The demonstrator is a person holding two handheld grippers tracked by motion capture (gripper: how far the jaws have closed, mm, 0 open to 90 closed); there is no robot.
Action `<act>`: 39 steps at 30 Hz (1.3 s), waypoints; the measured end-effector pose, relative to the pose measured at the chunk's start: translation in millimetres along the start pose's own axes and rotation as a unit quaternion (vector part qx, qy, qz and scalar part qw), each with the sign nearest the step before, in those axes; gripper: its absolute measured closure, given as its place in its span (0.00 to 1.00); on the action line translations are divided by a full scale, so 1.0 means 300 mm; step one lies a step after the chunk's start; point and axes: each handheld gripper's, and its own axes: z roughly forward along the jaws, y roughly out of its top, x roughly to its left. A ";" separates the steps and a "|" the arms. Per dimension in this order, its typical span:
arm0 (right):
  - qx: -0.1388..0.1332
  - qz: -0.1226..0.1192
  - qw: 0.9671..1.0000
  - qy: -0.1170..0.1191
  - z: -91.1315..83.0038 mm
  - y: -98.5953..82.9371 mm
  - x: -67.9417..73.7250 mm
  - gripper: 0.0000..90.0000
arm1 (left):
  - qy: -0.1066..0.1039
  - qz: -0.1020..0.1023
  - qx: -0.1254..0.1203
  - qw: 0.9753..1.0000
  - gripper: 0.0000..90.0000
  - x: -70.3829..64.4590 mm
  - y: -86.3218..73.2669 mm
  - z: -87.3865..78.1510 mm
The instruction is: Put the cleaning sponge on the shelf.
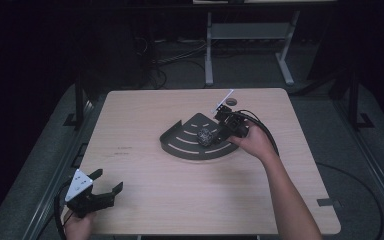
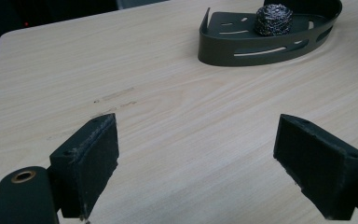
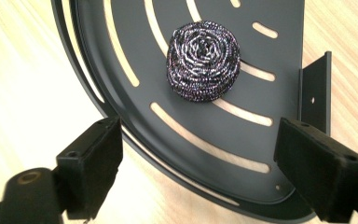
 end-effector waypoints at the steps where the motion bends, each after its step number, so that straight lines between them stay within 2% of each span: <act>1: 0.000 0.001 1.000 0.000 -0.002 -0.002 0.000 0.16 | 0.000 0.000 -0.001 1.000 0.15 0.000 0.000 0.000; 6: 0.000 0.005 1.000 -0.007 -0.014 -0.023 0.000 0.16 | 0.001 -0.003 -0.002 1.000 0.15 0.002 0.000 -0.002; 11: -0.001 0.010 1.000 -0.001 -0.022 -0.039 -0.001 0.16 | 0.000 -0.002 -0.003 1.000 0.15 0.001 0.001 -0.001; 27: -0.002 0.006 1.000 -0.006 -0.047 -0.082 0.018 0.16 | -0.001 0.000 -0.005 1.000 0.15 0.000 0.004 -0.001; 39: -0.003 0.007 1.000 0.007 -0.055 -0.117 0.022 0.16 | 0.000 -0.001 -0.007 1.000 0.15 -0.002 0.006 -0.003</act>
